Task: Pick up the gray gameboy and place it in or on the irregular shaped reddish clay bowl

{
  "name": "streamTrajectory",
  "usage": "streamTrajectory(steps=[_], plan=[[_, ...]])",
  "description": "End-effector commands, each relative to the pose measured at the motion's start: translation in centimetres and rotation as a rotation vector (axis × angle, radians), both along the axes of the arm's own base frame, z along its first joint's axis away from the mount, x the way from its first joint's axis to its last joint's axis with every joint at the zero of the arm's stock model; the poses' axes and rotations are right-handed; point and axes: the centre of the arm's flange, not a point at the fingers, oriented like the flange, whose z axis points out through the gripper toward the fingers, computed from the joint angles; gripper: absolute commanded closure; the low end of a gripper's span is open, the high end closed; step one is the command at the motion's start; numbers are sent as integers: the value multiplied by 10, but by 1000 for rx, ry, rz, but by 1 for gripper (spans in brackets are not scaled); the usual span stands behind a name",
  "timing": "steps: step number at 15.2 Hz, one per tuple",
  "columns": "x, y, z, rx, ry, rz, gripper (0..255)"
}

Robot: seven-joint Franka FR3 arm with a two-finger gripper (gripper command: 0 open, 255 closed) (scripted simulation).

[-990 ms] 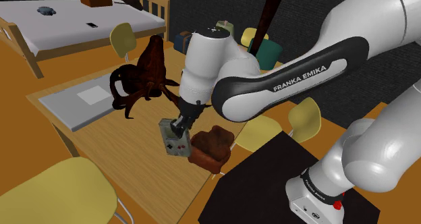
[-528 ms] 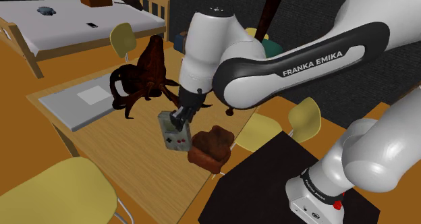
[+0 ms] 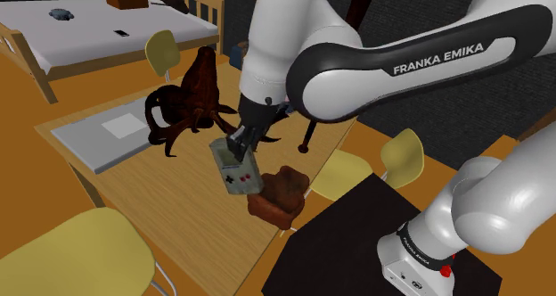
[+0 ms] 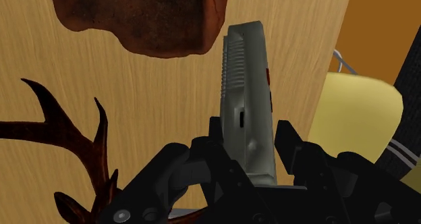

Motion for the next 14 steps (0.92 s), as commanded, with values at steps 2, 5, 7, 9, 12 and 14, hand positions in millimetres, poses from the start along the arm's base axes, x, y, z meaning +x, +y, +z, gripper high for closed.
streamTrajectory(steps=[2,5,7,9,12,14], plan=[[-9,-23,10,0,0,0,255],[-23,-59,20,0,0,0,255],[-32,-83,27,0,0,0,255],[-41,-107,34,0,0,0,255],[-55,-142,44,0,0,0,255],[-66,-169,52,0,0,0,255]])
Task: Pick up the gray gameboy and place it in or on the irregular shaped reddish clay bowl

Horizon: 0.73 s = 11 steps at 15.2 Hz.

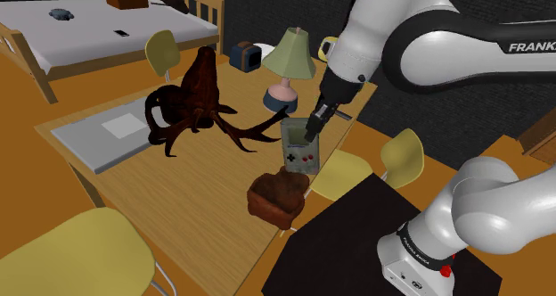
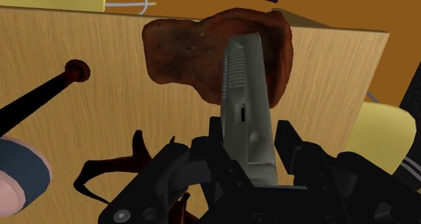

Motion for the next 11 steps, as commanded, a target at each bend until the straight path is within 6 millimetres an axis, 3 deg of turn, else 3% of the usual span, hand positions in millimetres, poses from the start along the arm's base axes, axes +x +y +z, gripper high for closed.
streamTrajectory(steps=[1,11], plan=[[-4,-15,-3,1,0,2,255],[-4,-15,-56,1,0,2,255]])
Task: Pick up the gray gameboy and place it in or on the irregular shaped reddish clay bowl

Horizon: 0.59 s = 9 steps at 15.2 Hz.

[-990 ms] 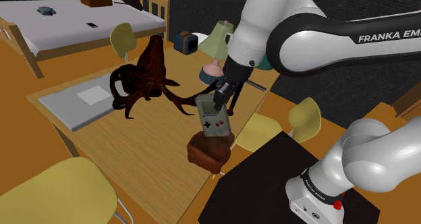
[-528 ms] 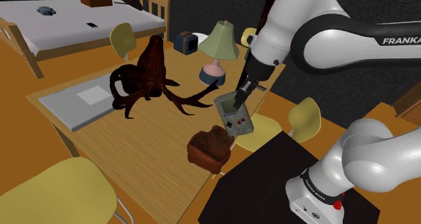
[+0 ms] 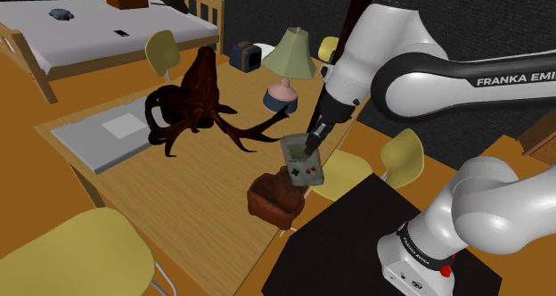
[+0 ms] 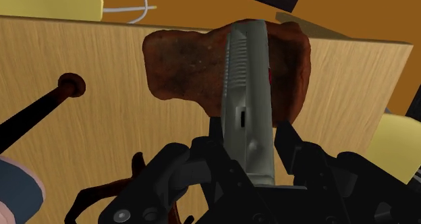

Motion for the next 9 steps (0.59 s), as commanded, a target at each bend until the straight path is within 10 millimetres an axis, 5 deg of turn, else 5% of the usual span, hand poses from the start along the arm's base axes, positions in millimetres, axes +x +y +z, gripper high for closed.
streamTrajectory(steps=[1,9], plan=[[0,0,-10,0,-1,0,255],[0,0,-52,0,-1,0,255]])
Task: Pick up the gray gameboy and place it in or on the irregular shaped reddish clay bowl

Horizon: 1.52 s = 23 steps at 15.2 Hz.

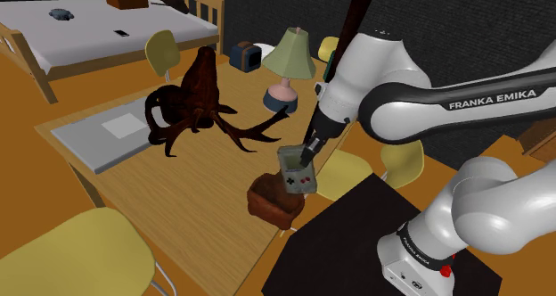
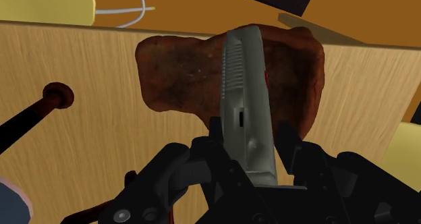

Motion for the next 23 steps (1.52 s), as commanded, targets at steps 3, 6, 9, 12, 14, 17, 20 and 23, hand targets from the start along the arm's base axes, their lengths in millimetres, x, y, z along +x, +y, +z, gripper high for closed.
streamTrajectory(steps=[3,6,9,12,14,17,20,23], plan=[[0,1,-19,0,-1,0,255],[1,1,-19,0,-1,0,255],[1,1,-19,0,-1,0,255],[0,1,-19,0,-1,0,0],[1,1,-19,0,-1,0,0],[-1,0,-6,0,-1,0,0],[-4,-1,31,0,-1,0,0],[-4,-1,31,0,-1,0,0]])
